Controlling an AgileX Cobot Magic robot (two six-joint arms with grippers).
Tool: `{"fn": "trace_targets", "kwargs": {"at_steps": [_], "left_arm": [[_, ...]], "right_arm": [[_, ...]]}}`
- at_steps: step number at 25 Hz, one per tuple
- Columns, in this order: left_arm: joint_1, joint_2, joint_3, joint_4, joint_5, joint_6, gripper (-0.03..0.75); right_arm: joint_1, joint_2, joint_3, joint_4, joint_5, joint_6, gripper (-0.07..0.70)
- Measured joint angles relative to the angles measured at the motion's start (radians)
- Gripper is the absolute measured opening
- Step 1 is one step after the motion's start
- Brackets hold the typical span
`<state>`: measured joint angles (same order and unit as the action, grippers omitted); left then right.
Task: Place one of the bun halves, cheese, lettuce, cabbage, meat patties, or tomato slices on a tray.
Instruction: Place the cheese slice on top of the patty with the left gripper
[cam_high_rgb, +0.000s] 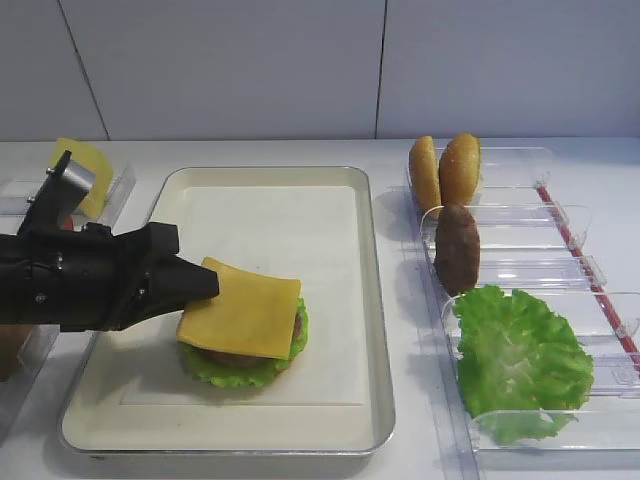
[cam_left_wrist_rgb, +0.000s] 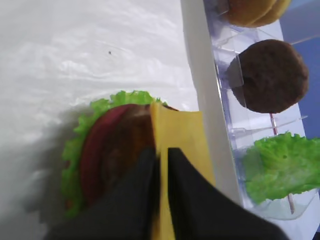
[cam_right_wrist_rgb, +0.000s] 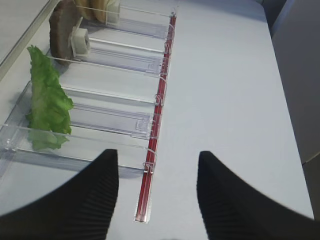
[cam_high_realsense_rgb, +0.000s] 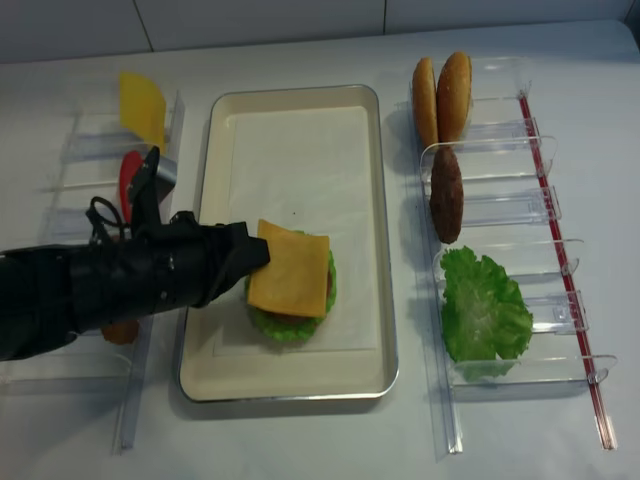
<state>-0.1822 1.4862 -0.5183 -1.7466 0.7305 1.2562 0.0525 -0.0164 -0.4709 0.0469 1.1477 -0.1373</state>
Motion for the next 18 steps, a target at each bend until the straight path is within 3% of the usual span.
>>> {"fn": "trace_targets", "kwargs": {"at_steps": [1,5,7,12,18], "left_arm": [[0.000,0.000,0.000,0.000,0.002,0.004,0.155],[0.019,0.000,0.000,0.000,0.000,0.015,0.501],[0.035,0.000,0.000,0.000,0.000,0.025,0.605],[0.062,0.000,-0.012,0.000,0.004,0.071,0.654],[0.064,0.002,-0.132,0.113,0.020,0.074,0.659]], "right_arm": [[0.000,0.000,0.000,0.000,0.000,0.000,0.407],[0.000,0.000,0.000,0.000,0.000,0.004,0.407],[0.000,0.000,0.000,0.000,0.000,0.004,0.407],[0.000,0.000,0.000,0.000,0.000,0.004,0.407],[0.000,0.000,0.000,0.000,0.000,0.004,0.407]]}}
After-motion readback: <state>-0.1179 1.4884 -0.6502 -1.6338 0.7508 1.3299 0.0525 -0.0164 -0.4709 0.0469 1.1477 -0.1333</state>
